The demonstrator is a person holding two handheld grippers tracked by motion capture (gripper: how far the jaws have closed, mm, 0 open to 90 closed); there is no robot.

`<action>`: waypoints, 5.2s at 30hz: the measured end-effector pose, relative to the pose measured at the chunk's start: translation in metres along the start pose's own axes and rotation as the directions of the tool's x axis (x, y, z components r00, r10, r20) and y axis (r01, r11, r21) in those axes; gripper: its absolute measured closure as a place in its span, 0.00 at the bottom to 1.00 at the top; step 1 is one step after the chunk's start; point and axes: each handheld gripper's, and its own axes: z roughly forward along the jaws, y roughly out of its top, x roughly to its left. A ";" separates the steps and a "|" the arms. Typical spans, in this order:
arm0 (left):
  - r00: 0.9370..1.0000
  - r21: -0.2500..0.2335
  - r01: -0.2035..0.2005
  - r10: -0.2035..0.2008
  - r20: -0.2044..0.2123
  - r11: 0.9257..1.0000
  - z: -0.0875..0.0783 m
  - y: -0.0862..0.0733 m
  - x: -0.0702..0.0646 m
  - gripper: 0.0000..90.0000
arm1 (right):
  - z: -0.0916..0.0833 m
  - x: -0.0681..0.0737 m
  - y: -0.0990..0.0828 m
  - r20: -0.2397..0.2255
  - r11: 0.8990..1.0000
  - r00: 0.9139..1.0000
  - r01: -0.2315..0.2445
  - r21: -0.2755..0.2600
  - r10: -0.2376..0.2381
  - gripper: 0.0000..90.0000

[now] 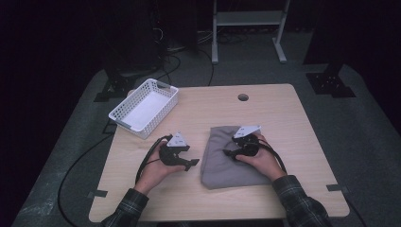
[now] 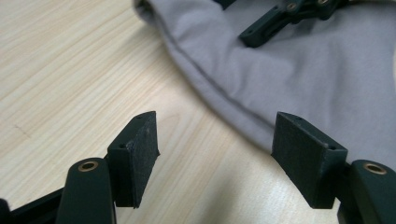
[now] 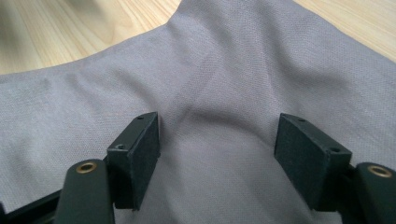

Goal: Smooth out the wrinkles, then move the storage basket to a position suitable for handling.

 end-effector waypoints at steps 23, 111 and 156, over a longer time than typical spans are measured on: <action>1.000 0.002 -0.017 0.017 -0.013 1.000 -0.003 0.001 0.009 0.38 | -0.054 -0.017 -0.047 0.060 0.999 0.997 -0.051 0.000 0.051 0.33; 0.901 -0.004 0.289 -0.274 -0.336 0.957 -0.051 -0.012 0.167 0.81 | -0.090 -0.033 -0.080 0.107 0.993 0.987 -0.117 -0.004 0.116 0.32; 0.948 0.041 0.276 -0.265 -0.177 0.960 -0.069 -0.013 0.069 0.93 | -0.090 -0.034 -0.080 0.099 0.993 0.989 -0.115 -0.004 0.115 0.32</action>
